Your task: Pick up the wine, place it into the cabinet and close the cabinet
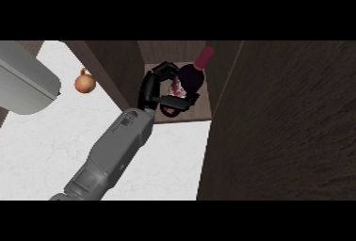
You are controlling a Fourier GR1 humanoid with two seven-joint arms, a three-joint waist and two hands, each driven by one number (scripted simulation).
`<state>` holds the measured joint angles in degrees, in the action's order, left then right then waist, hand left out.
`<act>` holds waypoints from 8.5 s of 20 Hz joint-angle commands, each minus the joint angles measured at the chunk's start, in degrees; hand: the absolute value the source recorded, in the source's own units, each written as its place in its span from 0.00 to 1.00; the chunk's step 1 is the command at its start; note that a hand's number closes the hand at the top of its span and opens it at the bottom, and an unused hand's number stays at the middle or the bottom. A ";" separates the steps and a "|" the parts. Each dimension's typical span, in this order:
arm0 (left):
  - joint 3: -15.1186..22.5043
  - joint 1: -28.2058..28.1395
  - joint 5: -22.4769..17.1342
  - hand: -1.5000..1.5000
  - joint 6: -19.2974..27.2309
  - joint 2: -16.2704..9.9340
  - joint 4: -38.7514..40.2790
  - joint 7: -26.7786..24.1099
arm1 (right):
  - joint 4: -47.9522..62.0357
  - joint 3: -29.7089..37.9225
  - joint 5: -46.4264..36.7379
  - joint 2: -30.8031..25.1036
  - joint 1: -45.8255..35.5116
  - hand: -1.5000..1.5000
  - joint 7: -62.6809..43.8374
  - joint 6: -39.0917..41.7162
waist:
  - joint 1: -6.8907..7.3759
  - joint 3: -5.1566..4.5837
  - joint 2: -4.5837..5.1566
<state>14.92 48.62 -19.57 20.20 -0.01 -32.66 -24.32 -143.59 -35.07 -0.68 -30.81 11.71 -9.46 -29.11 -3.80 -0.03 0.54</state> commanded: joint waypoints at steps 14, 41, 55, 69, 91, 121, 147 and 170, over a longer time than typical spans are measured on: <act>-6.48 12.01 -4.85 1.00 0.79 0.01 19.38 -1.72 | -8.32 -1.37 3.72 -0.99 5.95 0.00 1.01 3.02 | -1.61 -0.05 0.76; -8.52 17.71 -2.58 0.00 1.74 -5.67 26.60 -9.79 | -6.03 -1.61 4.39 -1.36 9.49 0.00 9.24 7.73 | -3.45 -0.17 1.74; -13.43 21.31 -6.84 0.00 -11.43 -2.02 23.12 -11.27 | -10.46 1.42 6.35 -3.30 13.18 0.00 6.65 7.13 | -0.75 -0.04 0.48; -10.40 15.67 -8.46 0.00 -12.98 0.00 16.70 -10.04 | -12.27 0.06 2.65 -3.41 15.73 0.00 6.05 4.89 | 1.88 -0.02 -0.97; 7.87 -17.73 -14.47 0.00 -11.79 -0.01 -23.86 -2.27 | -14.90 3.98 3.89 -6.00 17.90 0.00 3.71 3.26 | 4.47 0.00 -1.94; 0.12 -53.00 -19.54 0.00 -24.73 -21.91 -56.94 -3.97 | -14.42 -5.82 6.05 -15.58 11.41 1.00 3.65 21.22 | 3.95 -0.08 -0.82; -12.90 -55.98 -28.54 0.00 -37.89 -32.79 -55.03 0.31 | -5.25 -12.08 6.27 0.93 -6.88 1.00 -6.63 21.10 | 7.01 -0.44 -0.45; -18.54 -52.32 -29.42 0.00 -43.98 -33.40 -46.29 1.46 | 41.08 0.19 13.23 30.70 -65.19 1.00 -24.58 7.57 | 4.90 -0.06 -0.44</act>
<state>-2.30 -3.88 -50.19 -20.97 -34.28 -82.92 -21.17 -109.69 -37.51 8.96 -1.81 -46.23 -34.65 -19.52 2.01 -0.15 0.09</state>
